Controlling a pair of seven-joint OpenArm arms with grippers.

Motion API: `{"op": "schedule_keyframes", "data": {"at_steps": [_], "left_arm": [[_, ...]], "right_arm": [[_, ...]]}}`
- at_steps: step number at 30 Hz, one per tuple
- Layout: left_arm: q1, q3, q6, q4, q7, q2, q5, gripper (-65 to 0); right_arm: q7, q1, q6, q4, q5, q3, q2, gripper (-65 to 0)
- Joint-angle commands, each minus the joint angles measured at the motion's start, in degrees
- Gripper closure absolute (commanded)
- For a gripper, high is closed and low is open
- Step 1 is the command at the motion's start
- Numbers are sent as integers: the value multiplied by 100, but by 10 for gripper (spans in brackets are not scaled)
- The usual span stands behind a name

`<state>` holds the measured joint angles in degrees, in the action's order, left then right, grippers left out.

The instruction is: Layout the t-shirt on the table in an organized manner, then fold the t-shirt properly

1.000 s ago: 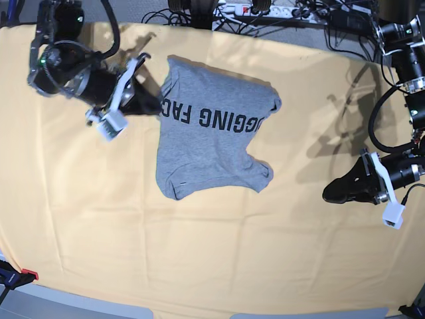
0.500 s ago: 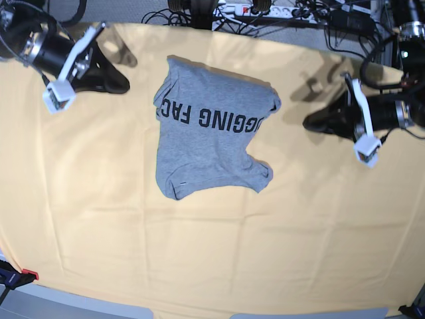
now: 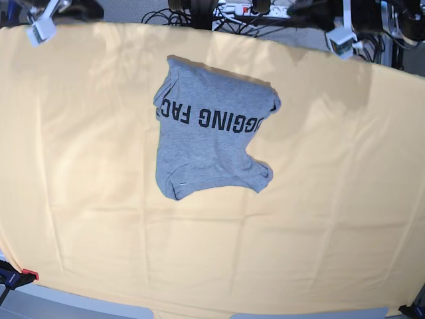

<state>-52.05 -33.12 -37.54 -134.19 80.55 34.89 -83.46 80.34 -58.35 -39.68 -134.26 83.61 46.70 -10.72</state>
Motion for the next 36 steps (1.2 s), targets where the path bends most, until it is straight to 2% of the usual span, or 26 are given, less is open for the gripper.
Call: {"op": "schedule_keyframes", "data": {"at_steps": [1,3,5,7,10,13,18,22,26,28,29,30,33,36], "left_arm": [[-369,-42,4,-66,-55,13,-52,0],[-968,-35,-107,-13,-55,-120,-33,0],[-1419,4,-246,151,-55,-356,138,0],[-1611,127,-246,457,-55,-575,501,0],[-1532,529,-246,1198,-55,-737,1027,0],[-1211,1147,-246,2173,-378,-743,1547,0],[-223,2229,-246,3963,-813,-750,1847,0],[815,2889,-246,5344,-1434,-922,2848,0],[1720,3329,-246,6557,-2522,-1130,3751,0],[2155,3515,-246,7156,-3495,-1266,4548,0],[2367,3589,-246,7471,-4092,-1357,5042,0],[2577,3648,-246,7785,-4612,-1475,5519,0],[3206,3827,411,8745,-5827,-1871,6870,0],[3797,4140,1126,9726,-6861,-2177,7519,0]], "right_arm": [[-34,-302,-32,-74,139,44,-42,0],[-34,-629,-32,-68,139,-7,-42,0],[-34,-815,-32,479,2,-168,-44,0],[-34,-826,-32,1119,-398,-448,-59,0],[-407,-719,-32,2109,-1257,-1023,-111,0],[-970,-472,-32,3053,-2109,-1674,-243,0],[-1989,332,-32,4575,-3482,-2629,-372,0],[-3038,1134,-32,5851,-4588,-3217,-372,0],[-4074,1847,-32,7012,-5624,-3700,-372,0],[-4671,2184,-32,7543,-6004,-3926,-356,0],[-4970,2339,105,7794,-6131,-4033,-341,0],[-5246,2490,433,8037,-6240,-4135,-319,0],[-5877,2905,1246,8647,-6850,-4395,-216,0],[-6137,3292,1679,9084,-7340,-4623,-116,0]]}}
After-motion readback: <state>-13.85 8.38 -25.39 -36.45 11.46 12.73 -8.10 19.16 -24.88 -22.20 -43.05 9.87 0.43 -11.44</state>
